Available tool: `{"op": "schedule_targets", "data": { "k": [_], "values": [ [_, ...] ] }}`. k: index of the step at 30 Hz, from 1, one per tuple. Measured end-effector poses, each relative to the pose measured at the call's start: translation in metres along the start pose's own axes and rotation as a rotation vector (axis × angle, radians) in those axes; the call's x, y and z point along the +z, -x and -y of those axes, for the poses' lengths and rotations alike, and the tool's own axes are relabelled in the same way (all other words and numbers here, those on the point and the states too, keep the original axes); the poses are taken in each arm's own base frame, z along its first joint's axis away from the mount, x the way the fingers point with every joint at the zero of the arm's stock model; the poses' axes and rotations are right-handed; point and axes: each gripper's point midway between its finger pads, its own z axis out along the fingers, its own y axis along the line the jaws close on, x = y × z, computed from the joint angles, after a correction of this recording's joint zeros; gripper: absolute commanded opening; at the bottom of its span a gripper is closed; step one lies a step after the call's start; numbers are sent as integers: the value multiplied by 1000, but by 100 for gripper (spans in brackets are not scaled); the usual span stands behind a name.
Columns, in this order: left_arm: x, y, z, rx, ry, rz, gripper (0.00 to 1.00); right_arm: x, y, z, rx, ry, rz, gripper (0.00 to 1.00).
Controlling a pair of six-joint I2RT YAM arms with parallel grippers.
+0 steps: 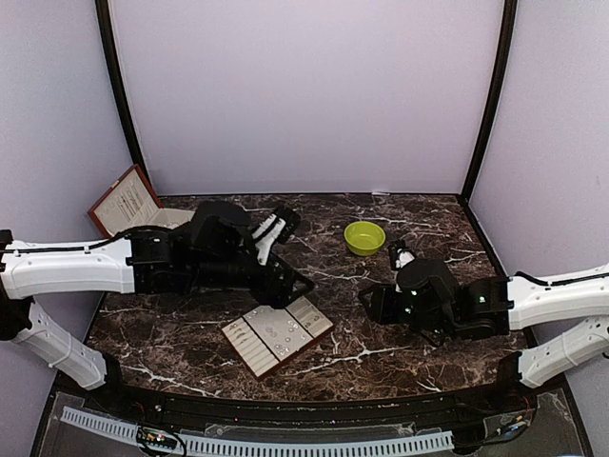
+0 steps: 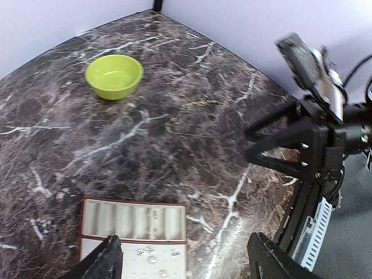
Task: Organize the mixed jewelry
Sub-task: Move the jewelry box to the center of the board.
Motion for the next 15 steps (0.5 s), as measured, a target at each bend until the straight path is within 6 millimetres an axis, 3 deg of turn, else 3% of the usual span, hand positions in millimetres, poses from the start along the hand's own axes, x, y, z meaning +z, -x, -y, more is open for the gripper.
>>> {"op": "schedule_targets", "data": {
  "k": [5,11,15],
  "values": [
    [-20,21,-89,-81,161,6,82,-8,5,5,-1,-24,1,54],
    [-37,19,-210,-200,357,-37,84,-9,7,13,16,-34,-2,68],
    [-49,14,-286,-300,462,-43,85,-6,11,34,68,-44,6,75]
  ]
}}
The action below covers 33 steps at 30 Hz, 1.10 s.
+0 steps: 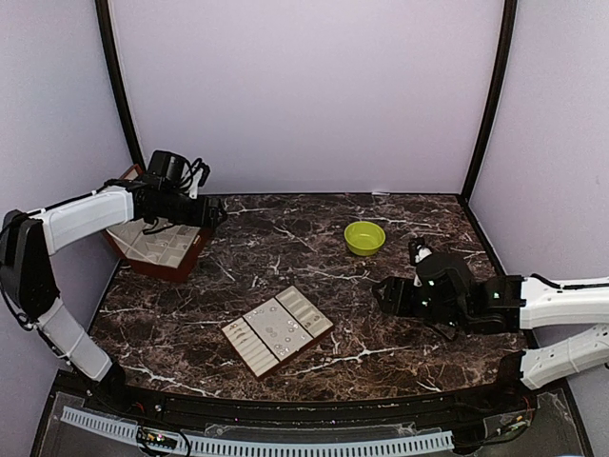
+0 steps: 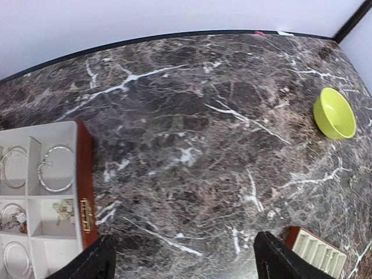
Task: Organize the mixed jewelry
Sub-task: Move the jewelry box to the center of the board.
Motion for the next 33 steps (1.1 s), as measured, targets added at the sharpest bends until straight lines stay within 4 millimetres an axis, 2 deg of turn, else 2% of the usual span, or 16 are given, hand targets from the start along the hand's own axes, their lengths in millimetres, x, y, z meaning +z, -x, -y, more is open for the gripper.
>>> {"op": "schedule_targets", "data": {
  "k": [4,8,11,14,18,21,26,33],
  "values": [
    [14,13,-44,-41,67,-6,86,3,3,20,17,-25,10,86],
    [27,23,-71,-60,105,-12,86,8,11,36,36,-58,27,86],
    [37,21,-88,-81,128,-32,85,11,15,50,53,-84,43,86],
    [48,16,-102,-103,145,-58,79,13,16,61,60,-102,51,85],
    [64,11,-113,-119,154,-86,68,12,21,66,70,-109,72,83],
    [77,9,-117,-122,154,-102,64,8,24,67,79,-97,99,83],
    [100,8,-124,-114,154,-126,63,3,21,71,70,-82,117,98],
    [121,-5,-129,-102,154,-167,47,-3,22,78,49,-96,143,98]
  ]
}}
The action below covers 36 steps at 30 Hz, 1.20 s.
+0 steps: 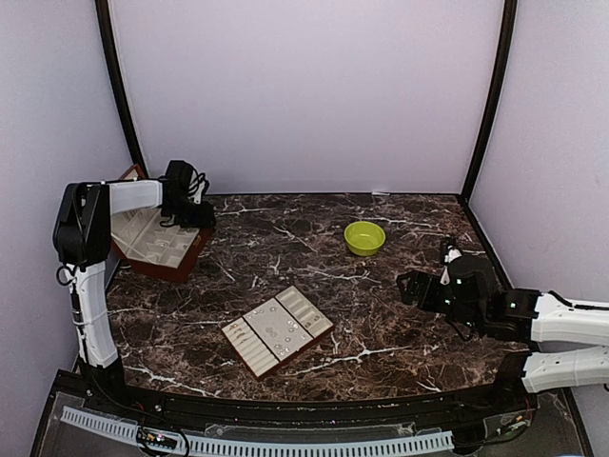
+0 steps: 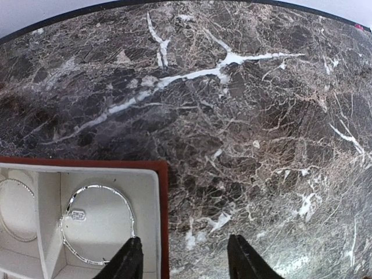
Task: Organize the mixed jewelry
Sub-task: Move the jewelry box to the center of the board.
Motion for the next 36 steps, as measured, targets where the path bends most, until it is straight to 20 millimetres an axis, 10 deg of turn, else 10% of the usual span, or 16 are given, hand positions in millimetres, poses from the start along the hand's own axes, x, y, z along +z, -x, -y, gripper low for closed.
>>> {"op": "schedule_targets", "data": {
  "k": [14,22,29,36],
  "values": [
    [12,-9,-1,53,-29,-14,3,-1,3,15,-6,-60,43,98],
    [9,-14,5,82,-72,19,0,-1,3,15,-7,-58,40,98],
    [-1,-35,32,166,-160,20,0,-3,0,16,-16,-43,47,98],
    [-11,-66,101,336,-303,-2,0,-8,10,16,-33,-37,94,98]
  ]
}}
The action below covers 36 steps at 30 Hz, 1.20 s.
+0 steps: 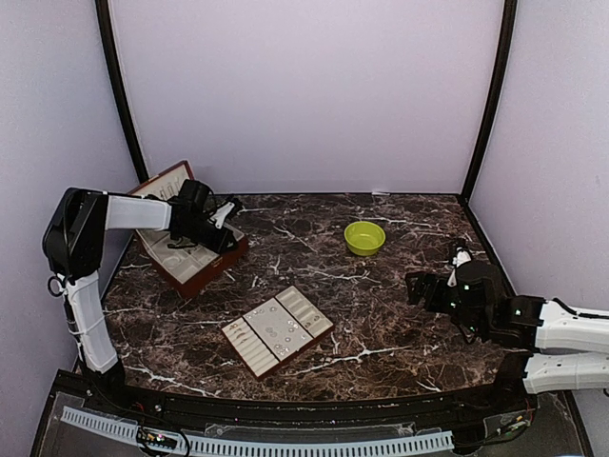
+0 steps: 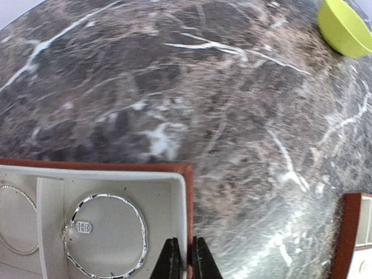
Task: Organize the mixed jewelry
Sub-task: Move the jewelry box to the center of the board.
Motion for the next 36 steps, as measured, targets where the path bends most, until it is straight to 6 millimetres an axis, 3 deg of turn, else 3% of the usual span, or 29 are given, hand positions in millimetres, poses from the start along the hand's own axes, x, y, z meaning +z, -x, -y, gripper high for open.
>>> {"op": "schedule_targets", "data": {
  "k": [9,15,24,36],
  "values": [
    [11,-12,109,204,-222,-28,0,5,-2,23,11,-122,29,99],
    [9,-23,158,303,-322,-41,0,12,-8,25,-21,-179,-16,98],
    [6,-40,212,424,-421,-65,0,26,-11,13,-19,-195,-64,98],
    [-1,-70,279,538,-552,-101,0,27,-19,3,-11,-151,-119,96]
  ]
}}
